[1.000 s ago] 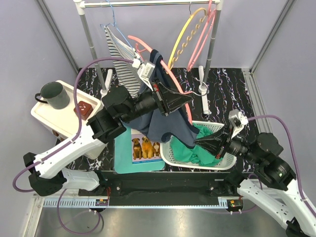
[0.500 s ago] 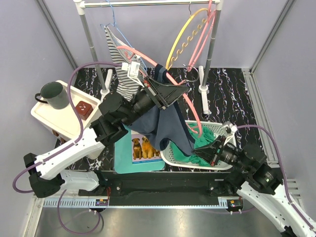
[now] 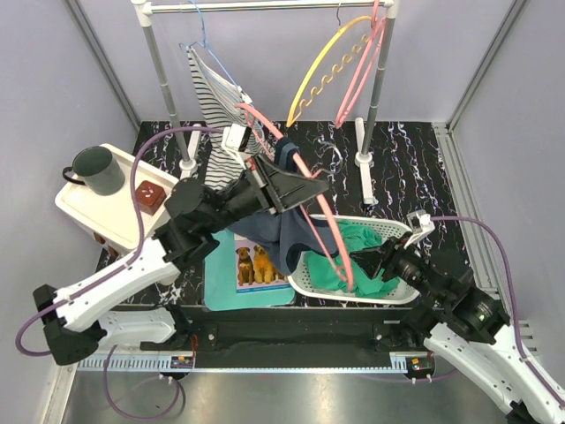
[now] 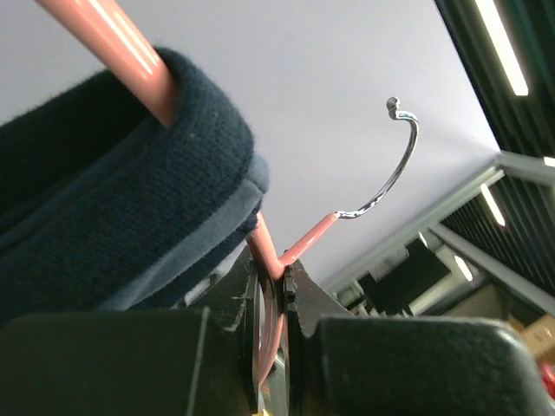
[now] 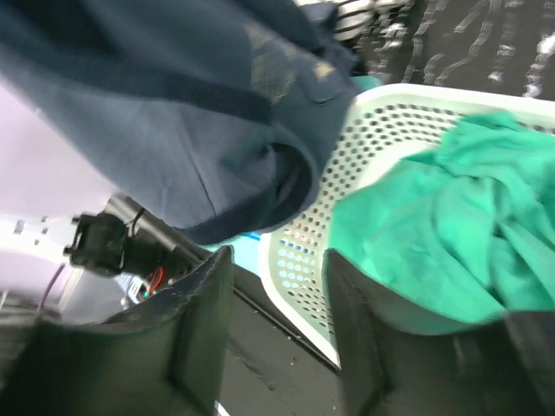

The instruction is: Remove the tank top from the hanger

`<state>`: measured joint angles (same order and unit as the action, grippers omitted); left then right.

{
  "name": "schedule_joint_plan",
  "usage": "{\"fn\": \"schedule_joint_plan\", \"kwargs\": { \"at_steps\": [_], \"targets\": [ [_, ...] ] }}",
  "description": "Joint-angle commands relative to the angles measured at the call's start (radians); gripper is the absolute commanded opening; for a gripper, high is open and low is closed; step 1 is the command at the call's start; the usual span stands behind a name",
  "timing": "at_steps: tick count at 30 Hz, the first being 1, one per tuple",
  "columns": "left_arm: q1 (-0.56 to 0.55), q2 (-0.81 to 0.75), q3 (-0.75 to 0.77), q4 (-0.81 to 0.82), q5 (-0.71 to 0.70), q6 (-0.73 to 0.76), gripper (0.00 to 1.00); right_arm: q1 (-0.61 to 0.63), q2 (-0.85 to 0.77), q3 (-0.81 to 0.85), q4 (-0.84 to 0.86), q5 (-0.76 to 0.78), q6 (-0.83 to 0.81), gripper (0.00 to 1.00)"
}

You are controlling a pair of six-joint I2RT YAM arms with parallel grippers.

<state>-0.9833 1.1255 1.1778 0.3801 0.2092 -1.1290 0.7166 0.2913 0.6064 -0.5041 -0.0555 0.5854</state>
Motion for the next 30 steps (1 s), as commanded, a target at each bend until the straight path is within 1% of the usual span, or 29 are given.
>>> {"fn": "schedule_joint_plan", "kwargs": {
  "at_steps": [1,2,3,4,7,8,9,10,11,12,15,19,21,23,30],
  "targets": [
    [0.021,-0.136,0.002,-0.065,0.238,0.011,0.0,0.004,0.015,0.134,-0.076,0.141,-0.053,0.62],
    [0.023,-0.148,0.002,-0.099,0.272,0.021,0.0,0.004,0.026,0.156,-0.073,0.157,-0.088,0.63],
    [0.023,-0.167,0.003,-0.153,0.336,0.04,0.0,0.004,0.064,0.182,-0.057,0.161,-0.104,0.63],
    [0.024,-0.176,0.0,-0.168,0.366,0.044,0.0,0.004,0.089,0.232,-0.041,0.155,-0.143,0.63],
    [0.025,-0.199,-0.047,-0.152,0.459,0.015,0.0,0.006,0.215,0.317,0.082,-0.053,-0.225,0.64],
    [0.025,-0.204,-0.062,-0.146,0.473,0.006,0.0,0.004,0.25,0.337,0.113,-0.182,-0.243,0.68],
    [0.025,-0.21,-0.078,-0.148,0.49,-0.003,0.0,0.004,0.328,0.386,0.154,-0.238,-0.262,0.7],
    [0.025,-0.213,-0.082,-0.15,0.493,-0.003,0.0,0.004,0.366,0.41,0.165,-0.326,-0.294,0.72],
    [0.025,-0.216,-0.087,-0.152,0.495,-0.003,0.0,0.004,0.402,0.433,0.173,-0.358,-0.309,0.79],
    [0.023,-0.219,-0.098,-0.142,0.505,-0.009,0.0,0.004,0.469,0.478,0.182,-0.383,-0.321,0.83],
    [0.023,-0.22,-0.118,-0.138,0.521,-0.015,0.0,0.004,0.563,0.541,0.217,-0.438,-0.354,0.89],
    [0.023,-0.222,-0.15,-0.129,0.515,-0.017,0.0,0.004,0.617,0.576,0.286,-0.541,-0.345,0.89],
    [0.023,-0.214,-0.156,-0.118,0.515,-0.017,0.0,0.004,0.628,0.573,0.326,-0.561,-0.34,0.88],
    [0.023,-0.208,-0.159,-0.115,0.519,-0.017,0.0,0.004,0.634,0.566,0.351,-0.612,-0.326,0.86],
    [0.023,-0.19,-0.168,-0.102,0.527,-0.012,0.0,0.004,0.641,0.495,0.465,-0.748,-0.285,0.84]
  ]
}}
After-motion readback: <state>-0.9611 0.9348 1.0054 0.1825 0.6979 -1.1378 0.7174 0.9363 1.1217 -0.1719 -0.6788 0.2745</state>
